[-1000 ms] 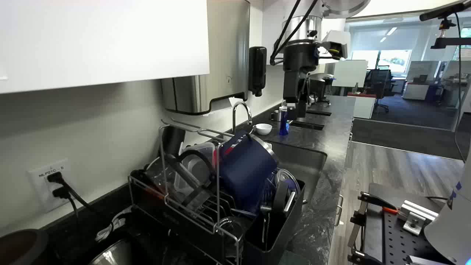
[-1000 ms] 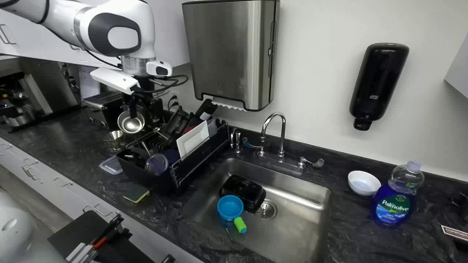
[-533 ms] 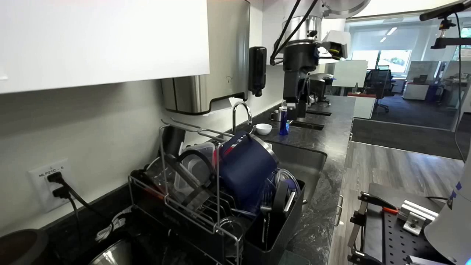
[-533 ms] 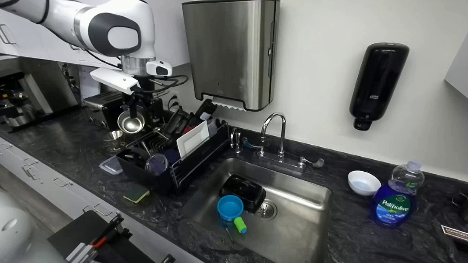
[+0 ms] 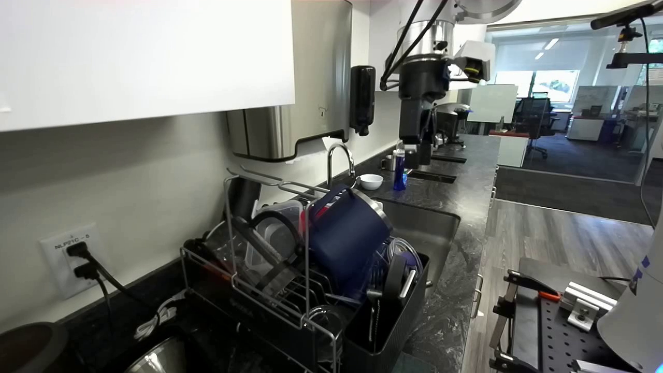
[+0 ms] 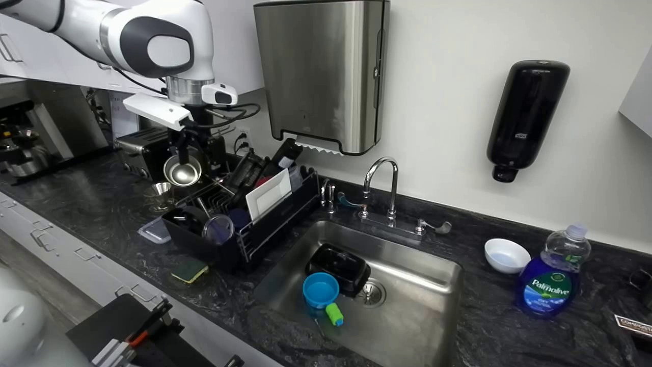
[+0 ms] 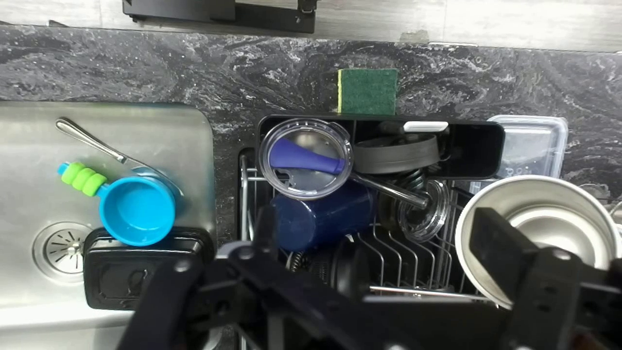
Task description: Remove the dark blue thermos from the dish rack and place it inside the sink
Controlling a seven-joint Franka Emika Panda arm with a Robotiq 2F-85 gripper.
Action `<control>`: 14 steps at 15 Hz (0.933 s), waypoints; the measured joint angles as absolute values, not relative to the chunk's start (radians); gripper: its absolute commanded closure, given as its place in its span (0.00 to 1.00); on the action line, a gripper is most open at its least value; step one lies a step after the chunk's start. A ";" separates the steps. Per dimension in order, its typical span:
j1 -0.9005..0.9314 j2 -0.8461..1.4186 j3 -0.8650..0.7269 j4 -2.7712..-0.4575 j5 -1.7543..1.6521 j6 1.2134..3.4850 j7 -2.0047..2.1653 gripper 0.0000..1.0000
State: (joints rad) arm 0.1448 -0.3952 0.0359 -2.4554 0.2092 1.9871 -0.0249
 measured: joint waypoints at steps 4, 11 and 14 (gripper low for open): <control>0.151 -0.466 0.052 -2.463 0.209 1.937 -0.034 0.00; 0.190 -0.644 0.013 -2.550 0.288 1.893 -0.276 0.00; 0.211 -0.661 -0.035 -2.611 0.337 1.931 -0.420 0.00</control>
